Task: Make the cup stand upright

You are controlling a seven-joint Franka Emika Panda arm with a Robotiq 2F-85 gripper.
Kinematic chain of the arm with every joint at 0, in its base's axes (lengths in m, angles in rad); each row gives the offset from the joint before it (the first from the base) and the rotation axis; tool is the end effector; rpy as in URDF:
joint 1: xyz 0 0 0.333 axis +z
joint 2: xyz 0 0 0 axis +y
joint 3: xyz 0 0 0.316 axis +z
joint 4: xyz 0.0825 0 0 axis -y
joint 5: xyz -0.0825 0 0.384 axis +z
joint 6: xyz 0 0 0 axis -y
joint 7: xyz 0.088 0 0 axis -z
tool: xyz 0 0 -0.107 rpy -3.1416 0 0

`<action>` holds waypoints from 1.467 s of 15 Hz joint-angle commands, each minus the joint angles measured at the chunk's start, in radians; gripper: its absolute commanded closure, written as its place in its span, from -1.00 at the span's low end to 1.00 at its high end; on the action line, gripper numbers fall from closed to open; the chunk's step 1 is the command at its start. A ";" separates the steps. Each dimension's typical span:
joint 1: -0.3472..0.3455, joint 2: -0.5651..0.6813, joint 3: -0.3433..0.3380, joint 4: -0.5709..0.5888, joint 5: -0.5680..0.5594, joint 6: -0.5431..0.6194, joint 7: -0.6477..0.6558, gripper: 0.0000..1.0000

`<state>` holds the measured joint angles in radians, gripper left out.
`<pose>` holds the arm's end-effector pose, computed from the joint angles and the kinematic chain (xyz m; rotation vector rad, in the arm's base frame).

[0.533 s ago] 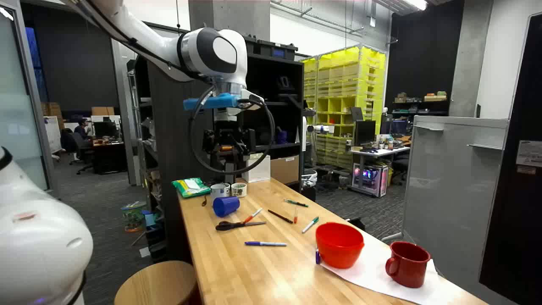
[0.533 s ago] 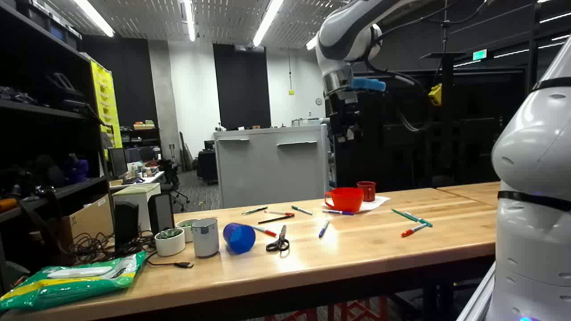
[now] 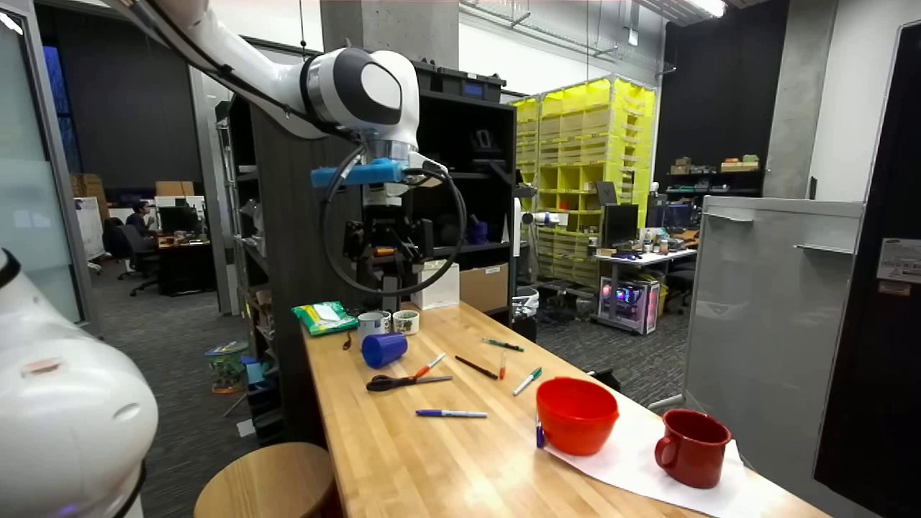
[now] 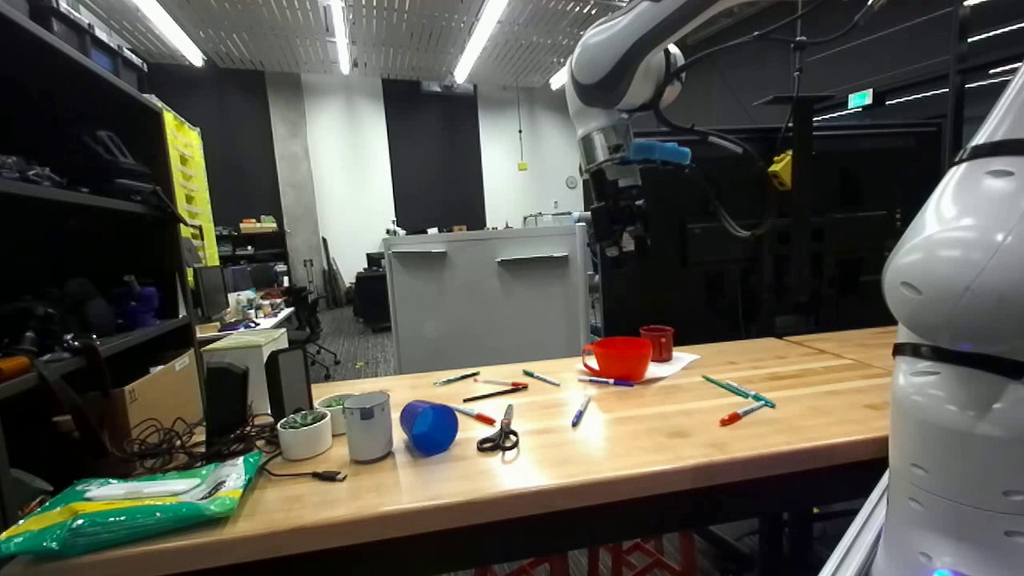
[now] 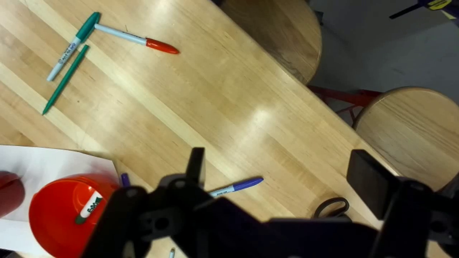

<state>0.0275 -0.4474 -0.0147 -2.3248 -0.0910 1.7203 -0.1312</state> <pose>0.3991 -0.0038 0.4972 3.0480 0.2545 -0.2476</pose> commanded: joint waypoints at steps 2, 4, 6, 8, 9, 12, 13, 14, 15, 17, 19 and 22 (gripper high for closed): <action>0.047 0.011 0.047 -0.046 -0.024 0.081 -0.043 -1.00; 0.084 0.024 0.079 -0.072 -0.037 0.130 -0.080 -1.00; 0.124 0.049 0.113 -0.100 -0.049 0.206 -0.098 -1.00; 0.152 0.092 0.152 -0.121 -0.083 0.308 -0.084 -1.00; 0.163 0.112 0.170 -0.128 -0.099 0.356 -0.071 -1.00; 0.175 0.185 0.229 -0.141 -0.176 0.508 -0.006 -1.00; 0.173 0.216 0.245 -0.141 -0.206 0.560 0.024 -1.00; 0.170 0.242 0.257 -0.137 -0.233 0.603 0.057 -1.00; 0.162 0.272 0.269 -0.133 -0.270 0.649 0.102 -1.00; 0.151 0.326 0.283 -0.125 -0.351 0.734 0.199 -1.00; 0.143 0.371 0.286 -0.099 -0.441 0.732 0.299 -1.00; 0.162 0.361 0.266 -0.118 -0.417 0.734 0.275 -1.00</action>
<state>0.1843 -0.0854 0.2564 -2.4435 -0.5092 2.4558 0.1455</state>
